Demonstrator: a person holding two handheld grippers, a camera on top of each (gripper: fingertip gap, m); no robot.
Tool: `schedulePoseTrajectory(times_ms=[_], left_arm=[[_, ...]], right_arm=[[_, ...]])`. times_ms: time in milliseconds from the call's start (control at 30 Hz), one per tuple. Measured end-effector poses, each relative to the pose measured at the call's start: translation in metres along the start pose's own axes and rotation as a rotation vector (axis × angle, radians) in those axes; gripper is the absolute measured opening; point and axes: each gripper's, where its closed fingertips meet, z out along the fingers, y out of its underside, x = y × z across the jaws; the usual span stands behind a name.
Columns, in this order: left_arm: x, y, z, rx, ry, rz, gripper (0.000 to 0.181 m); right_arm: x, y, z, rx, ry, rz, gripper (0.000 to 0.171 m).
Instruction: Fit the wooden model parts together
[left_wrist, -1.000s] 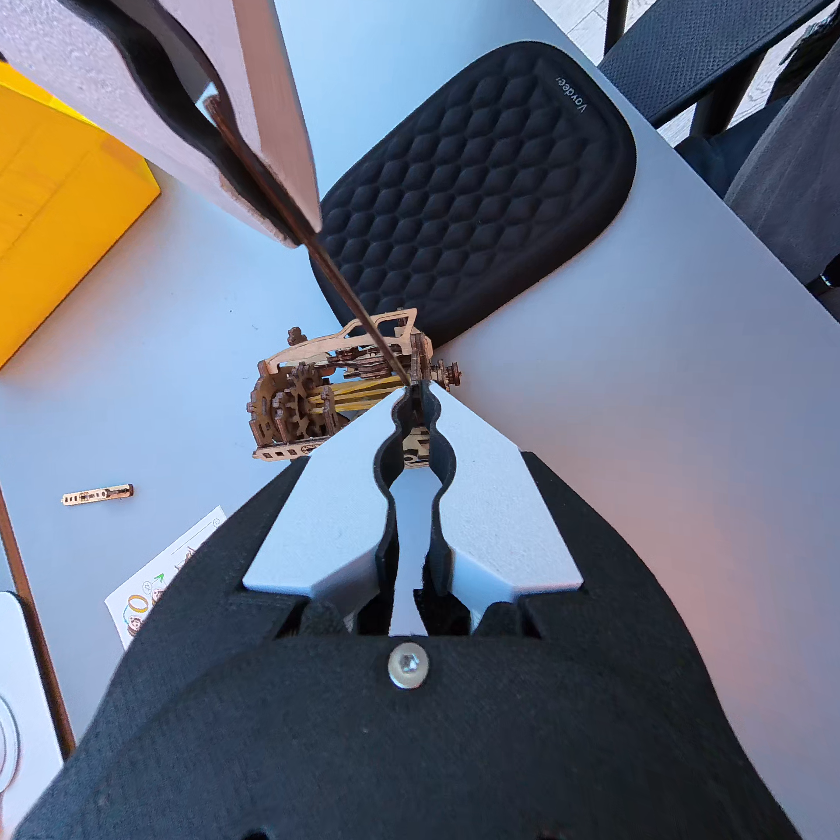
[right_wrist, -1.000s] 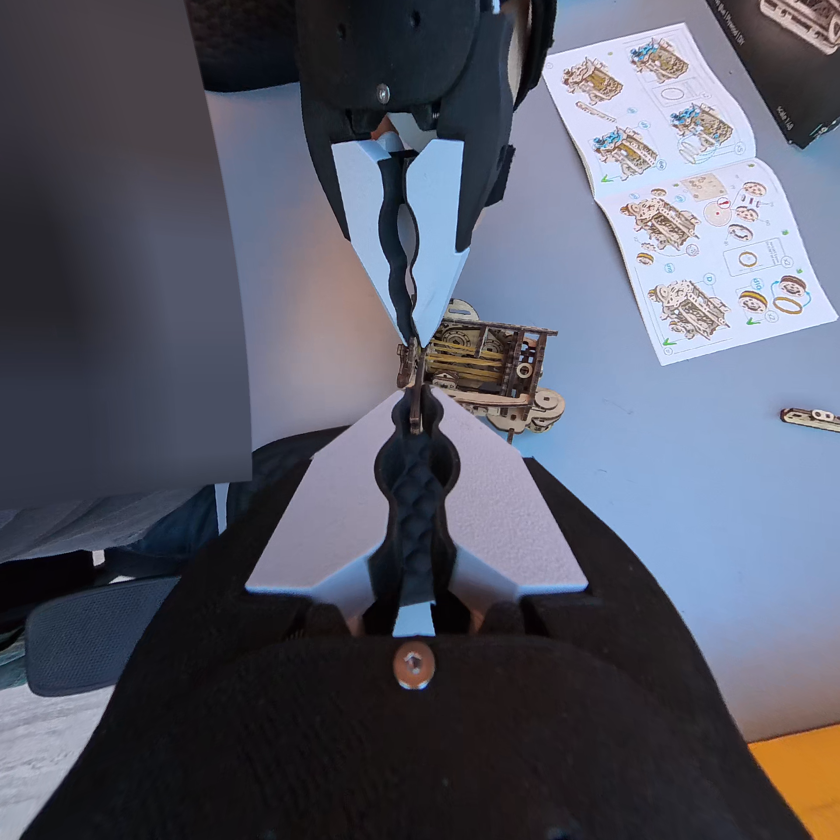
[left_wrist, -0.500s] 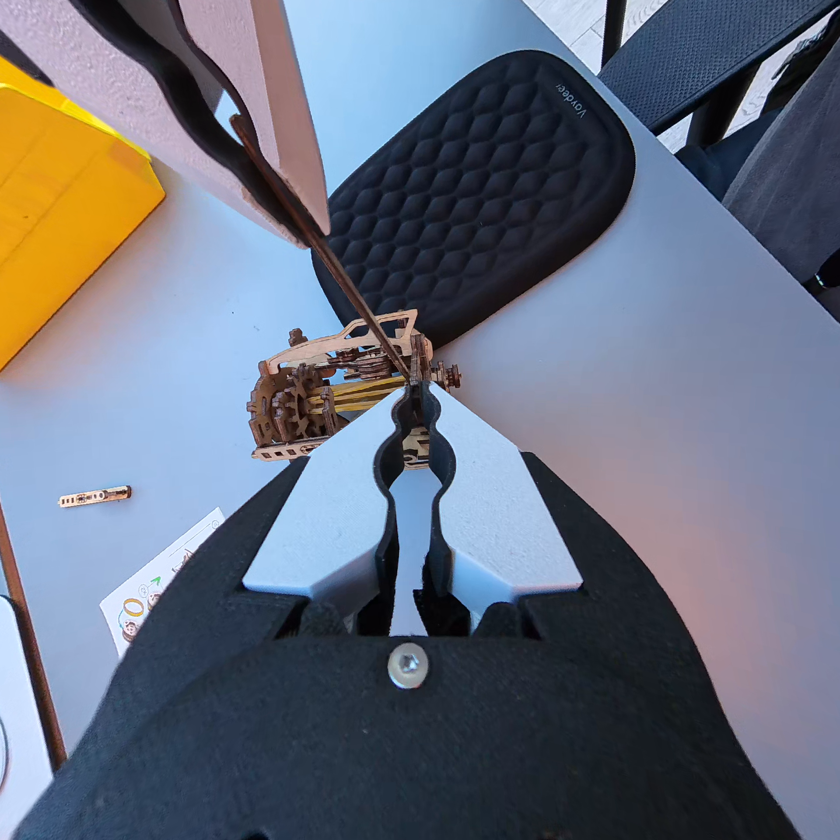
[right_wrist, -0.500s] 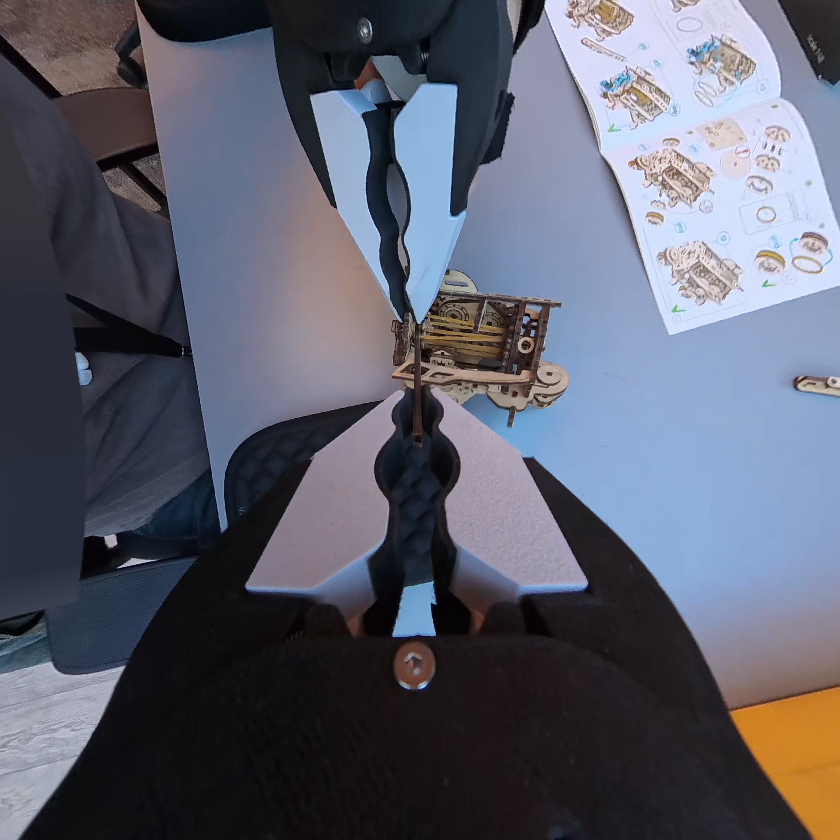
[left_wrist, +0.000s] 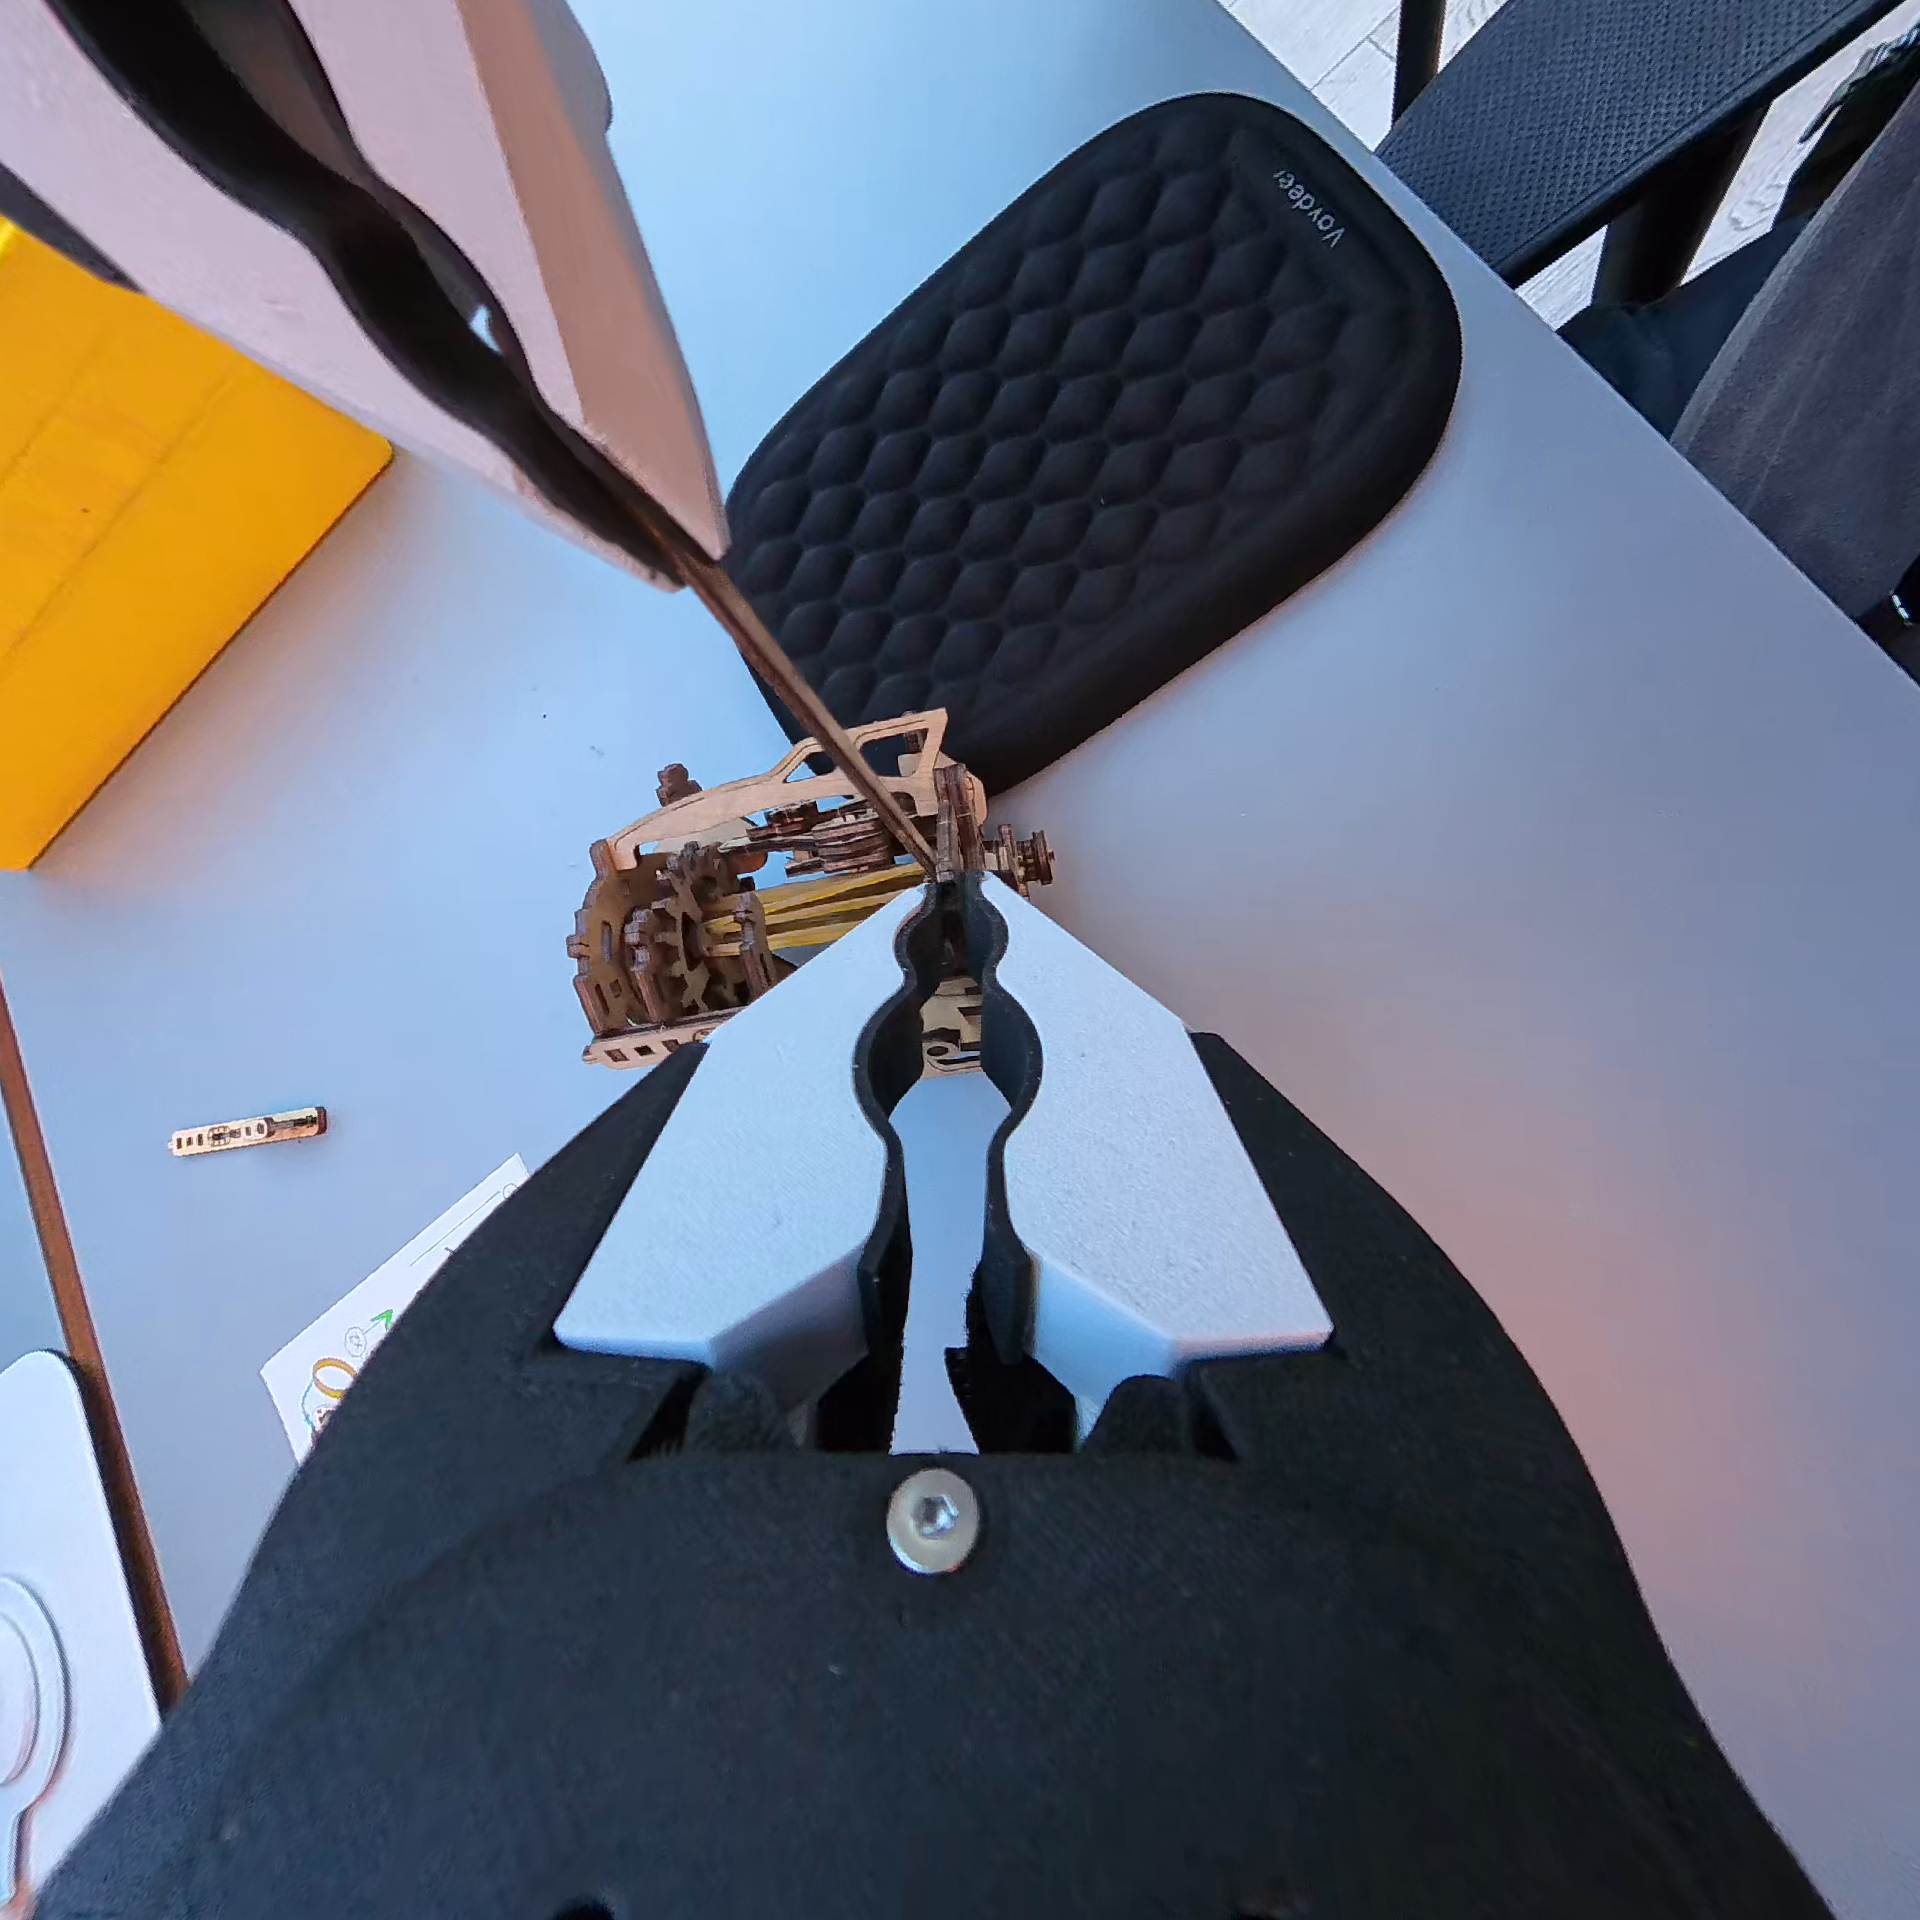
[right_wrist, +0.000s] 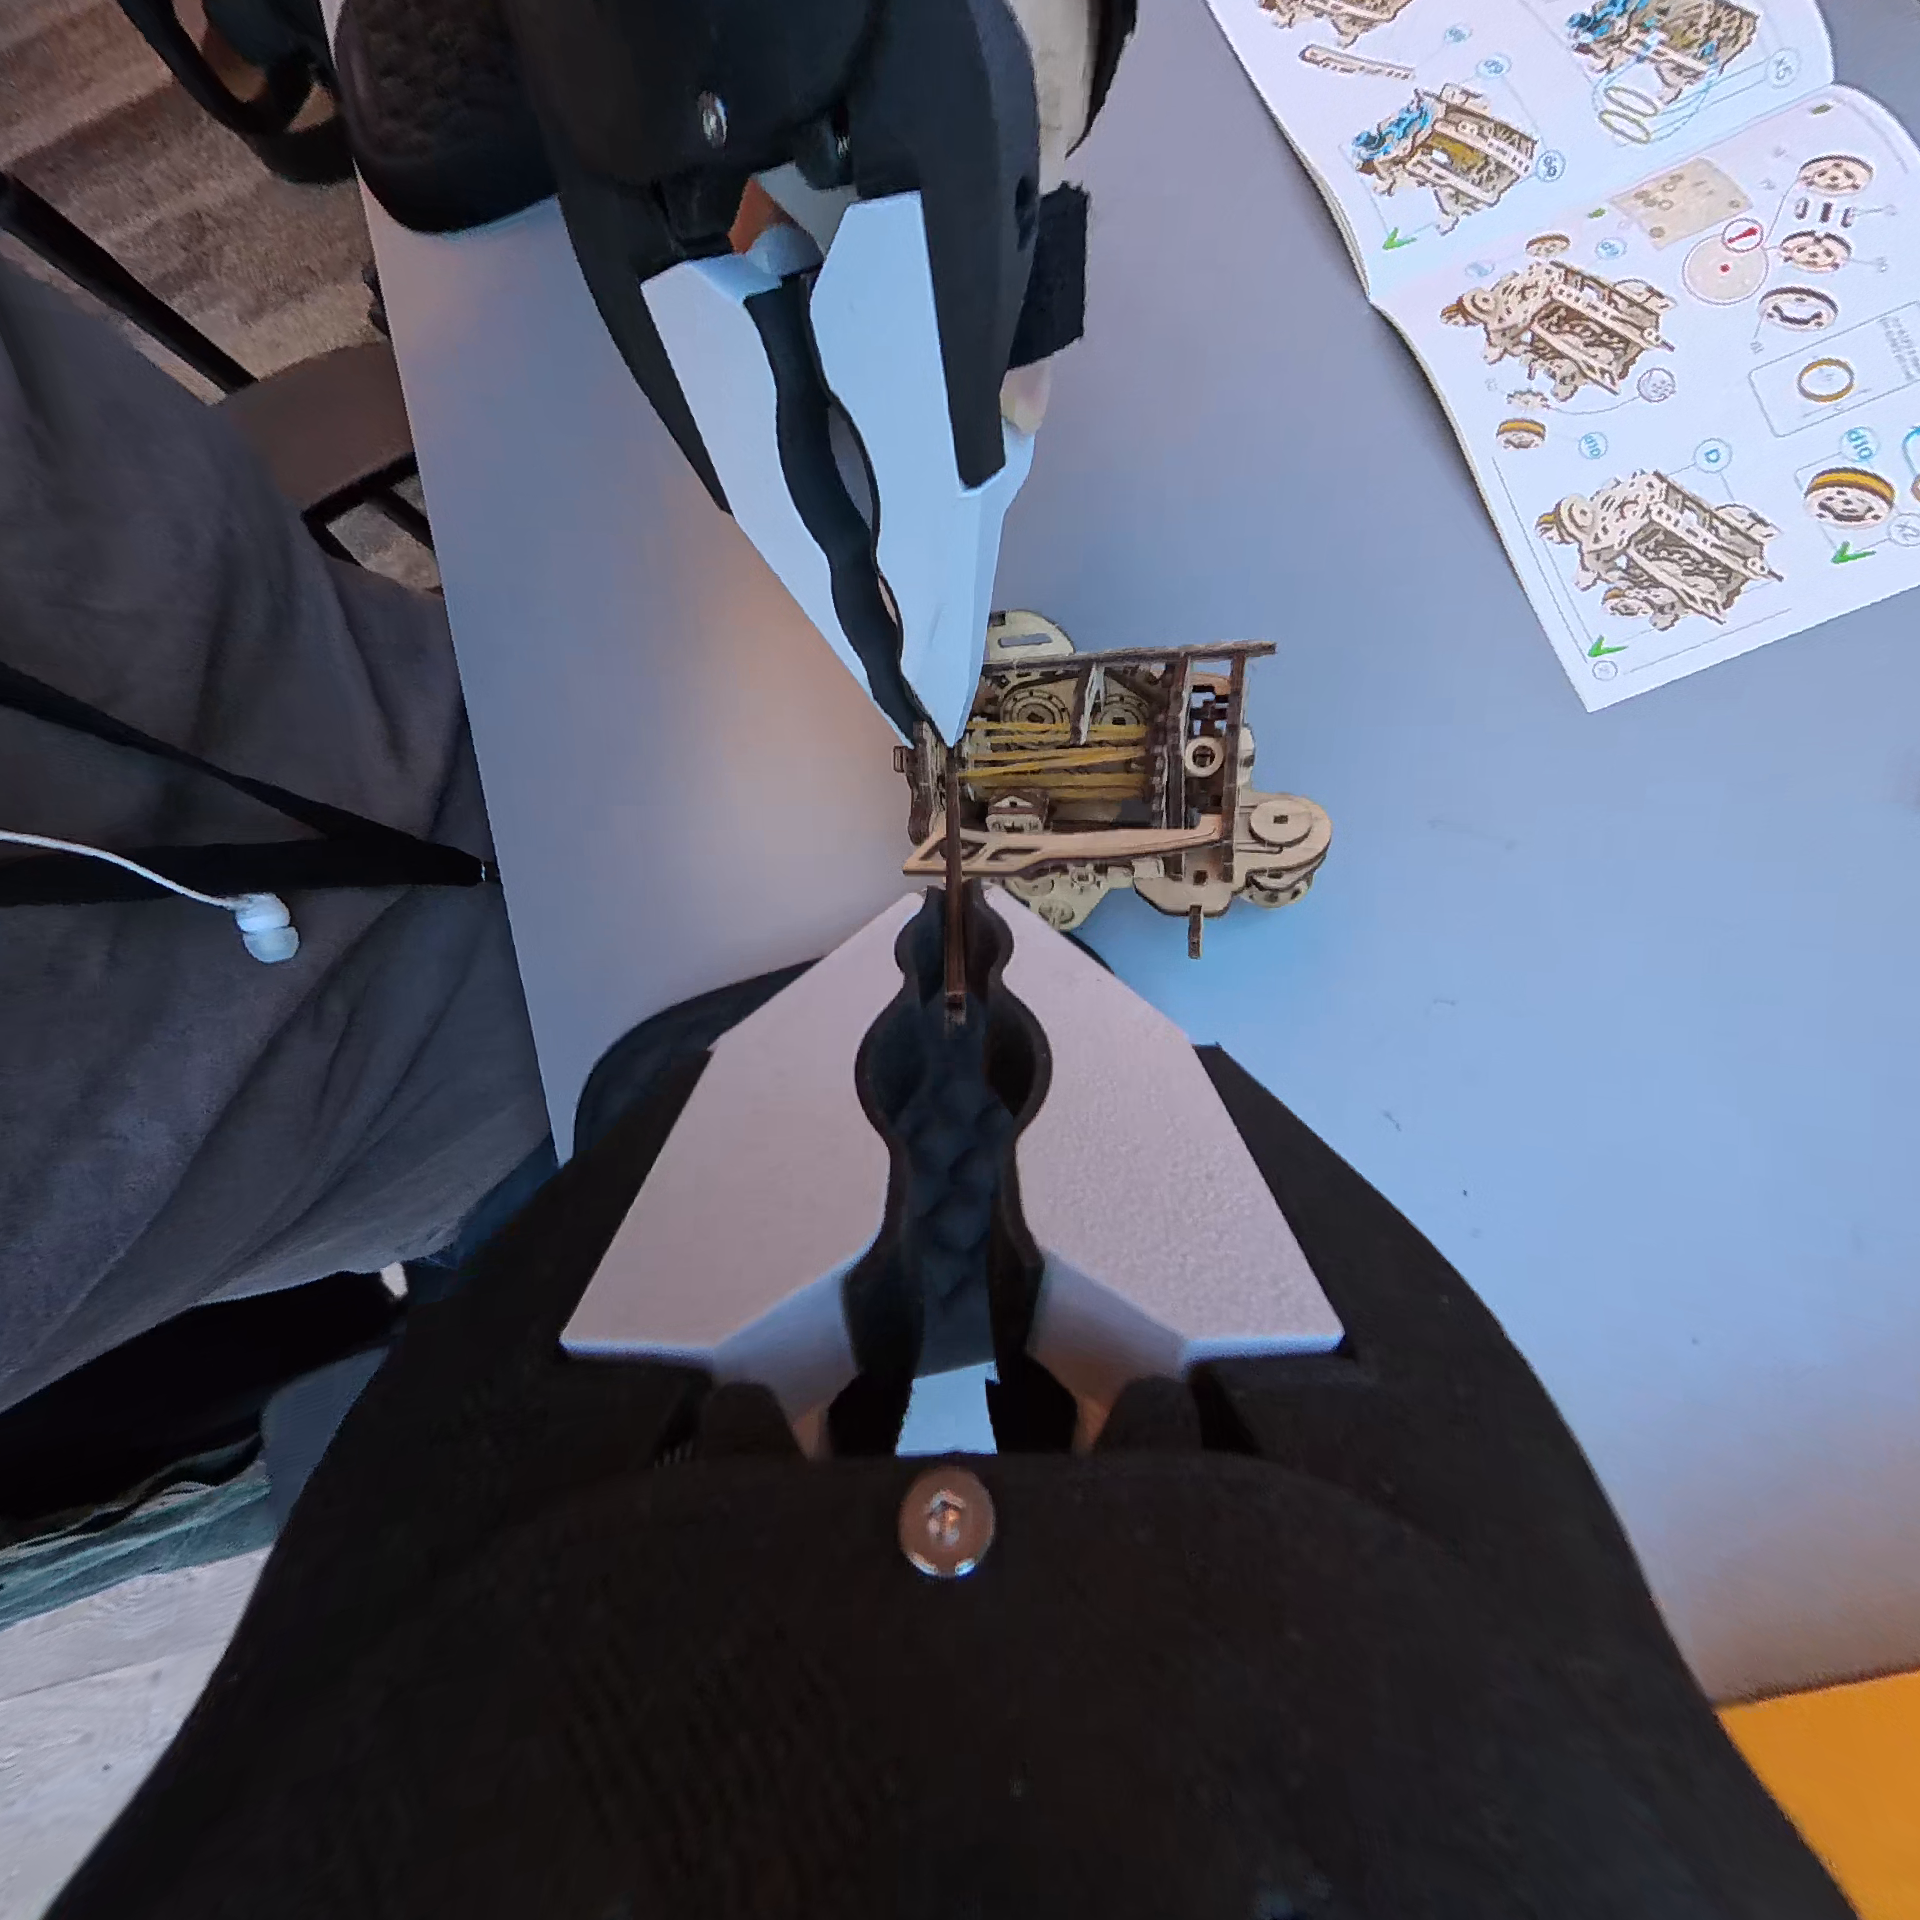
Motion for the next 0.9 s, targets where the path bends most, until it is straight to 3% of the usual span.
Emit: schedulePoseTrajectory(times_ms=[467, 900], left_arm=[[-0.001, 0.0, 0.0, 0.014, 0.005, -0.003, 0.001], [-0.004, 0.0, 0.0, 0.025, -0.078, -0.023, 0.001]], right_arm=[[0.002, -0.026, 0.001, 0.305, -0.072, 0.051, 0.001], [0.004, -0.017, -0.001, 0.288, -0.033, 0.061, 0.001]])
